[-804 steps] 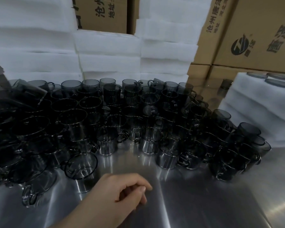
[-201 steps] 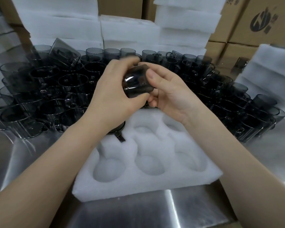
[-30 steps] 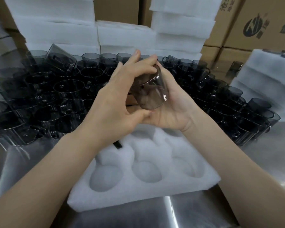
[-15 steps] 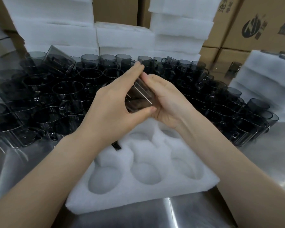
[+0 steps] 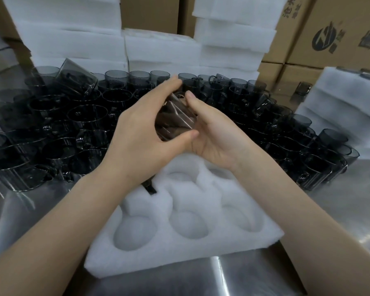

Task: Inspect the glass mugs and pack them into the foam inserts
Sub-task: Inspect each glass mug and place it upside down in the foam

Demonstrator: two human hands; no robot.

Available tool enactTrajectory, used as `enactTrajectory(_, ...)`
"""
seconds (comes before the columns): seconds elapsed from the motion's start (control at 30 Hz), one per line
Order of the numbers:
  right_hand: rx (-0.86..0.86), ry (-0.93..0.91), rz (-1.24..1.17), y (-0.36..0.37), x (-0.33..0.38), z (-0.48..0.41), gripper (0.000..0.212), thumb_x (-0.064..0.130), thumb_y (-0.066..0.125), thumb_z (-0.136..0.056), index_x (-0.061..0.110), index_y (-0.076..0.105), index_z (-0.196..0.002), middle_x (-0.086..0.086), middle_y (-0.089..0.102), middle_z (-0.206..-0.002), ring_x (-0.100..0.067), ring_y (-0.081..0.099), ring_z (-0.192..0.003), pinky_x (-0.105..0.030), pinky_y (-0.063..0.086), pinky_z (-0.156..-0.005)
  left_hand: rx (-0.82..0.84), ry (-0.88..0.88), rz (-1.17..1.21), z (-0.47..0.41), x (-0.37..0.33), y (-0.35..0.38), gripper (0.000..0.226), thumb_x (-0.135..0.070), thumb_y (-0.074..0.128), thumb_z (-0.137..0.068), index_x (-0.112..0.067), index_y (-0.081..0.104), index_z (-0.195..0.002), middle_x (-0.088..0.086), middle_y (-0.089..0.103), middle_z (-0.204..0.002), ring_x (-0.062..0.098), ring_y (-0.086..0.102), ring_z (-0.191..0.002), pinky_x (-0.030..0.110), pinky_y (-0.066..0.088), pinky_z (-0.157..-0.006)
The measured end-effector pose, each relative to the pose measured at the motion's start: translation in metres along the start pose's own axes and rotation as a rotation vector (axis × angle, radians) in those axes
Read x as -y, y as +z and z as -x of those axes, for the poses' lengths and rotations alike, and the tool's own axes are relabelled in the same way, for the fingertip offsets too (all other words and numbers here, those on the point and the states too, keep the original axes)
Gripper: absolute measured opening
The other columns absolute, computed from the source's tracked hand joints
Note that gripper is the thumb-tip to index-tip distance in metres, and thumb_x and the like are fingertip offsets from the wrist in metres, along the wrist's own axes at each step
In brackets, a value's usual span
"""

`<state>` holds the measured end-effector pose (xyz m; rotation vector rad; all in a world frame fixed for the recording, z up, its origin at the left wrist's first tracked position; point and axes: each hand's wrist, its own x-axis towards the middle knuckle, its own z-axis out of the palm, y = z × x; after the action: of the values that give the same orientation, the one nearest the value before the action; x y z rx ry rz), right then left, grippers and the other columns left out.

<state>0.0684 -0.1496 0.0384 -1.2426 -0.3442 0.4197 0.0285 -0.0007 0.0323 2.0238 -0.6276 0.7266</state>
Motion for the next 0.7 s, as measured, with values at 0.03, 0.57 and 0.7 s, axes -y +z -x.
enactTrajectory(0.03,0.047,0.011,-0.023,0.0002,0.0,0.0007,0.04,0.039,0.043,-0.1,0.012,0.057,-0.126,-0.016,0.061,-0.124,-0.03,0.059,-0.113,-0.046,0.049,-0.097,-0.019,0.001,0.021,-0.0003,-0.0005,-0.0009,0.072,-0.026,0.076,-0.073,-0.012,0.05,-0.138,-0.002,0.048,-0.146,0.003,0.043,-0.134,0.015,0.032,-0.111)
enactTrajectory(0.57,-0.124,-0.076,0.103,0.0019,-0.0004,0.002,0.037,0.032,0.046,-0.102,0.005,0.063,-0.12,-0.027,0.067,-0.11,-0.036,0.065,-0.092,-0.04,0.058,-0.068,0.026,-0.056,0.009,-0.0032,0.0058,0.0007,0.066,-0.02,0.081,-0.077,-0.022,0.051,-0.136,-0.011,0.059,-0.127,0.004,0.053,-0.118,0.013,0.036,-0.102)
enactTrajectory(0.7,-0.106,-0.078,0.126,0.0004,0.0002,0.0018,0.048,0.041,0.04,-0.102,0.006,0.06,-0.127,-0.024,0.067,-0.115,-0.035,0.065,-0.098,-0.041,0.058,-0.07,0.003,-0.002,0.036,-0.0028,0.0042,0.0009,0.055,-0.023,0.077,-0.077,-0.021,0.059,-0.129,-0.014,0.057,-0.125,0.001,0.05,-0.121,0.015,0.034,-0.106)
